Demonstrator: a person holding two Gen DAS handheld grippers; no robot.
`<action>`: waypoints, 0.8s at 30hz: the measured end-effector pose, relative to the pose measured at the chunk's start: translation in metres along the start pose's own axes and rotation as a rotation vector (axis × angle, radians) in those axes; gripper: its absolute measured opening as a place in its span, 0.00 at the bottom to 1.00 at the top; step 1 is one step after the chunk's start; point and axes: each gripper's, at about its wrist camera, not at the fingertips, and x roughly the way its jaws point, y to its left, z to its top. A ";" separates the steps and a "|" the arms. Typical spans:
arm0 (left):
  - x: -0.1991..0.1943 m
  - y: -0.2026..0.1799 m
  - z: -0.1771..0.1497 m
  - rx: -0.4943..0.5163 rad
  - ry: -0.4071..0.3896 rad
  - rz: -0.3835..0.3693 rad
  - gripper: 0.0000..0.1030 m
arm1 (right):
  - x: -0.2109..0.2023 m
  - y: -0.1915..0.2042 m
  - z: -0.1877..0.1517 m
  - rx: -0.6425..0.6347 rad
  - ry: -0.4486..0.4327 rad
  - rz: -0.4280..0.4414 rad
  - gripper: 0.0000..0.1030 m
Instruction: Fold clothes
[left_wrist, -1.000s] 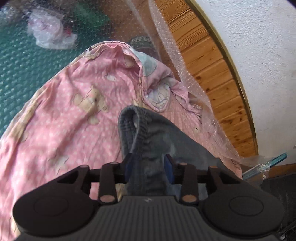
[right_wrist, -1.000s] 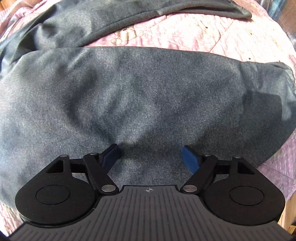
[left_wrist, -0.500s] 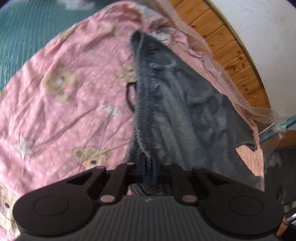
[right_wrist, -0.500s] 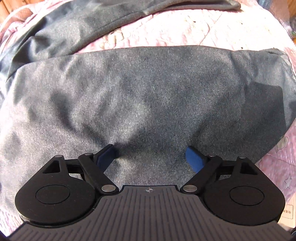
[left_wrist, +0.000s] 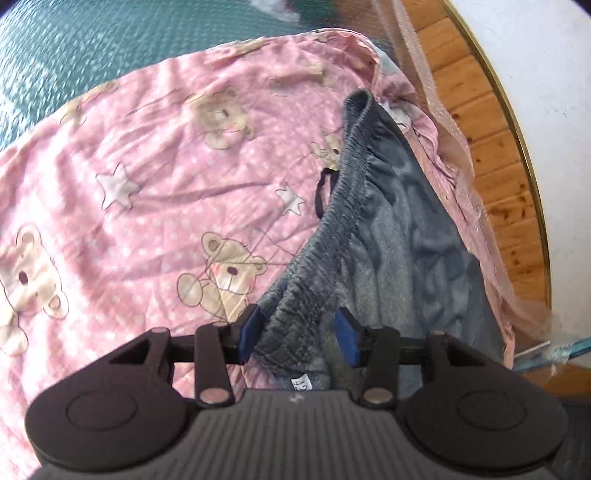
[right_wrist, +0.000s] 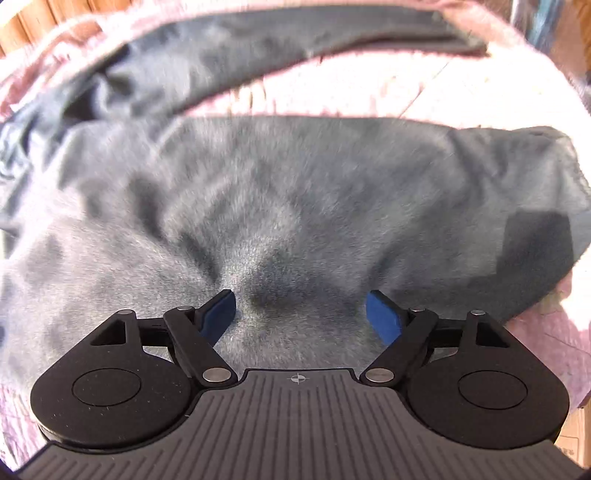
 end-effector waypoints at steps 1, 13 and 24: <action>0.003 0.000 0.001 -0.022 0.003 0.000 0.47 | -0.004 -0.003 -0.005 0.015 -0.004 0.013 0.78; -0.027 -0.004 0.021 0.078 -0.012 0.048 0.07 | -0.033 -0.103 -0.045 0.296 -0.071 0.038 0.77; -0.044 0.014 -0.022 -0.089 -0.070 0.085 0.64 | -0.030 -0.212 -0.094 0.613 -0.082 0.068 0.78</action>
